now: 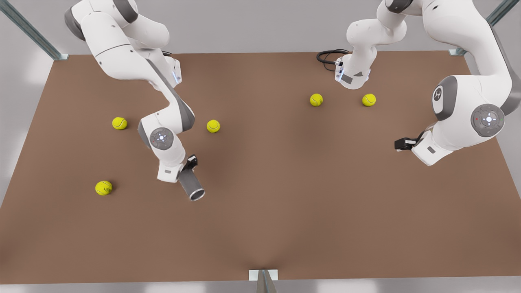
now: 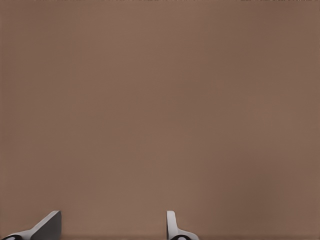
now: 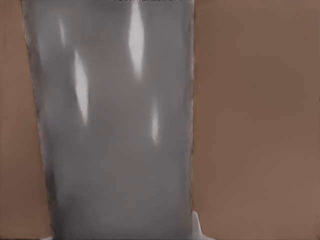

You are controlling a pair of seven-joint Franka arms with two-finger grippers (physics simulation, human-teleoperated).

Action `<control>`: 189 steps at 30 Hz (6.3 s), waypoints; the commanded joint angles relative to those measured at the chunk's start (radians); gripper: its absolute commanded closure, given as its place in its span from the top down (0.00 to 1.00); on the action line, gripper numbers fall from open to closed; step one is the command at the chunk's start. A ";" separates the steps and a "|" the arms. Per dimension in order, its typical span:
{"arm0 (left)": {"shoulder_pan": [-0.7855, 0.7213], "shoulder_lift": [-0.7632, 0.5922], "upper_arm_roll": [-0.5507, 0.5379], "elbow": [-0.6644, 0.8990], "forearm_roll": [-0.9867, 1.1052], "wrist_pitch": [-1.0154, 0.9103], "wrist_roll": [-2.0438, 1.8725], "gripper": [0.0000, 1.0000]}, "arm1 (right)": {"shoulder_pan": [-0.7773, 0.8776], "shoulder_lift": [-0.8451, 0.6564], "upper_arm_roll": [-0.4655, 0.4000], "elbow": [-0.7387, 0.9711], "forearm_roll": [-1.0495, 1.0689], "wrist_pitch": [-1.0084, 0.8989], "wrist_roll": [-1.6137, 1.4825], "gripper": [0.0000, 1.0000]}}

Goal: Put the tennis tube upright

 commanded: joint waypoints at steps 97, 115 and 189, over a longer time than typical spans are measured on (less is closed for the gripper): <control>-0.097 0.773 -0.239 -0.009 -1.450 0.683 0.574 1.00 | -0.084 -0.101 -0.238 0.502 0.263 -0.633 0.129 1.00; -0.156 0.778 -0.252 -0.006 -1.502 0.710 0.574 0.55 | -0.106 -0.065 -0.245 0.525 0.258 -0.479 0.128 1.00; -0.117 0.371 0.035 0.092 -0.655 0.245 -0.244 0.21 | -0.029 -0.039 -0.250 0.524 0.192 -0.513 0.129 1.00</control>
